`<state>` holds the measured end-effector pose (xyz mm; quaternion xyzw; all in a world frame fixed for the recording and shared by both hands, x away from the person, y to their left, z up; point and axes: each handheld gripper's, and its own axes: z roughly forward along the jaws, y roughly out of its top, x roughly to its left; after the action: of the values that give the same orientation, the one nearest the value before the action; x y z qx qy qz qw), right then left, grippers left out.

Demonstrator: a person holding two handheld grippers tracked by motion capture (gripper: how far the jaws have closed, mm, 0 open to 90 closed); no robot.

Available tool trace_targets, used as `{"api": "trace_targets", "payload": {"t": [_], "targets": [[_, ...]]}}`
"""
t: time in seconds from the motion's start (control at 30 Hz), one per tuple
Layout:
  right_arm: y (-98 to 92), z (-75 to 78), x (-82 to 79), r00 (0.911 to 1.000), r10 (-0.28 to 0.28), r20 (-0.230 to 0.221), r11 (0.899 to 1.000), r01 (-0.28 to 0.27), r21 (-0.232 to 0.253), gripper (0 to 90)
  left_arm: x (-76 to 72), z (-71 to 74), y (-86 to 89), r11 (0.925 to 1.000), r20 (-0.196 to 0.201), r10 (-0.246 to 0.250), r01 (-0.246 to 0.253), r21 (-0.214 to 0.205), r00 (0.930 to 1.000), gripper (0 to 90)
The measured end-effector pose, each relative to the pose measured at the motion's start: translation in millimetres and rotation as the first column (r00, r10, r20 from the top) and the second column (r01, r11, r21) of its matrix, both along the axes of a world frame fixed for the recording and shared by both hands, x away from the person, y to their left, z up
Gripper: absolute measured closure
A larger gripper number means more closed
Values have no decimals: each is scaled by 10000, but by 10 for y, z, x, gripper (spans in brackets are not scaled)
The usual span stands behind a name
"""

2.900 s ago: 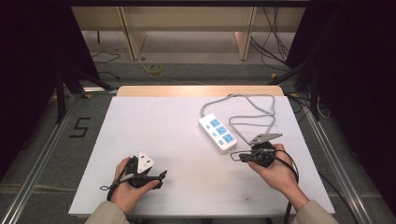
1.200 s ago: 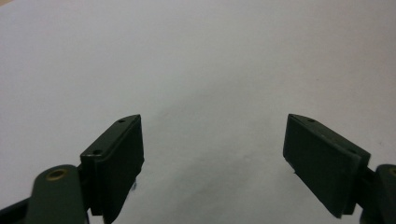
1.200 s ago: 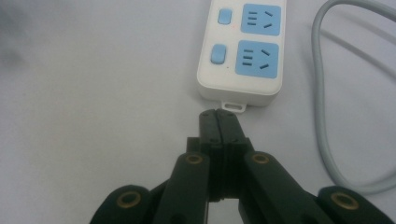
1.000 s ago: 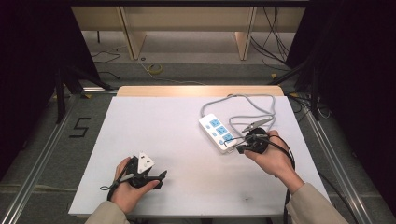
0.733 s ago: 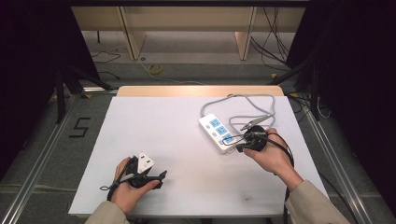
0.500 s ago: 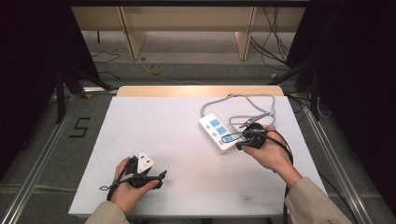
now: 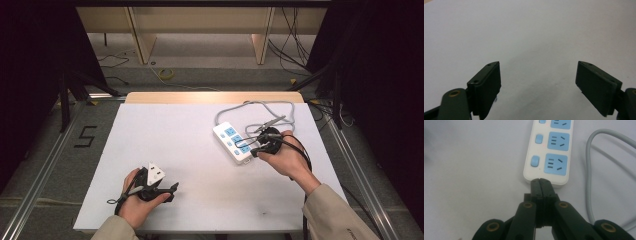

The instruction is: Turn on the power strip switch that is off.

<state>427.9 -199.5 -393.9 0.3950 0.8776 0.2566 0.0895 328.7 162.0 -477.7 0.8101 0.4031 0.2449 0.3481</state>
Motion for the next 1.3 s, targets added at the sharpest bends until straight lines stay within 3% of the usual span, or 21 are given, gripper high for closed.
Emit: {"api": "trace_targets", "payload": {"t": [1.3], "targets": [[239,72,260,9984,122,-545,9990,-146,-434,900,-1,3,6,10000,27,38,-38,-55,10000,202]]}}
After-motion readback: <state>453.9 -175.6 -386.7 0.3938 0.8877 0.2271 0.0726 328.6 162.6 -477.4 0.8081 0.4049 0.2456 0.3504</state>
